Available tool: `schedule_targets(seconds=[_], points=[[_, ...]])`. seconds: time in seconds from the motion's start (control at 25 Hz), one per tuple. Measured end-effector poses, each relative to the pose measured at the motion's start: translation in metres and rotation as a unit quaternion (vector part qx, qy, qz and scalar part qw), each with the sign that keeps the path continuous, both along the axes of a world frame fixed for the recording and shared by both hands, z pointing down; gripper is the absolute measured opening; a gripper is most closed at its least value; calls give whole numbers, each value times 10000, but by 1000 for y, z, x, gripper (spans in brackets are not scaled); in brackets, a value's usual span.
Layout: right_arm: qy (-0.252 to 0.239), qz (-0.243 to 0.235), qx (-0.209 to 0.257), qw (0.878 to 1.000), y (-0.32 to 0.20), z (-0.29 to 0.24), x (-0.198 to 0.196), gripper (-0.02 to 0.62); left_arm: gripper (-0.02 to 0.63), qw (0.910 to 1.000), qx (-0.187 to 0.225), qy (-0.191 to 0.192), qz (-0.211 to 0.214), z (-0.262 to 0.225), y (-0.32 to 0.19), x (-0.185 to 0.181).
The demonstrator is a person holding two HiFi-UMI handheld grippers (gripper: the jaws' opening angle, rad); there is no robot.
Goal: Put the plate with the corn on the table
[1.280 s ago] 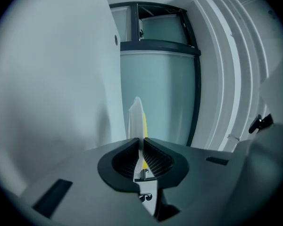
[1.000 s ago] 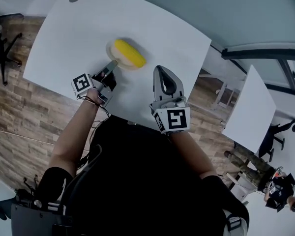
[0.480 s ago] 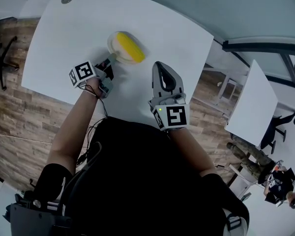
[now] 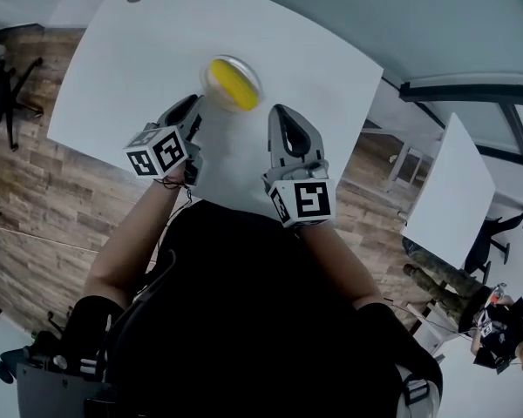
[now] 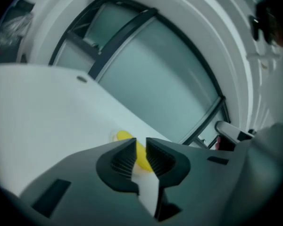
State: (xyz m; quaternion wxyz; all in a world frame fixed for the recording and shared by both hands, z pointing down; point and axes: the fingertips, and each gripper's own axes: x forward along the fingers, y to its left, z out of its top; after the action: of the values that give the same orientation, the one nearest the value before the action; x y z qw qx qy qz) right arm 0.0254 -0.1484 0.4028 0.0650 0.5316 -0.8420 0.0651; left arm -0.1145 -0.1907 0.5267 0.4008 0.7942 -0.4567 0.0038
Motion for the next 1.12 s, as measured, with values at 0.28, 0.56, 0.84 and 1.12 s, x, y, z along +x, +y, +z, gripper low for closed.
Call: schedule_targets(seconds=[0.28, 0.56, 0.84, 1.12], points=[[-189, -432, 270, 9985, 33, -19, -5, 3, 3, 9209, 3492, -1705, 315, -156, 62, 45], [-278, -669, 453, 9963, 75, -37, 7, 2, 3, 8794, 4049, -2445, 552, -189, 117, 88], [-252, -901, 767, 9926, 111, -50, 20, 3, 3, 8509, 4344, -2902, 545, -204, 154, 105], [-333, -1056, 899, 9898, 140, -51, 30, 3, 3, 8754, 4043, -2640, 229, -194, 182, 114]])
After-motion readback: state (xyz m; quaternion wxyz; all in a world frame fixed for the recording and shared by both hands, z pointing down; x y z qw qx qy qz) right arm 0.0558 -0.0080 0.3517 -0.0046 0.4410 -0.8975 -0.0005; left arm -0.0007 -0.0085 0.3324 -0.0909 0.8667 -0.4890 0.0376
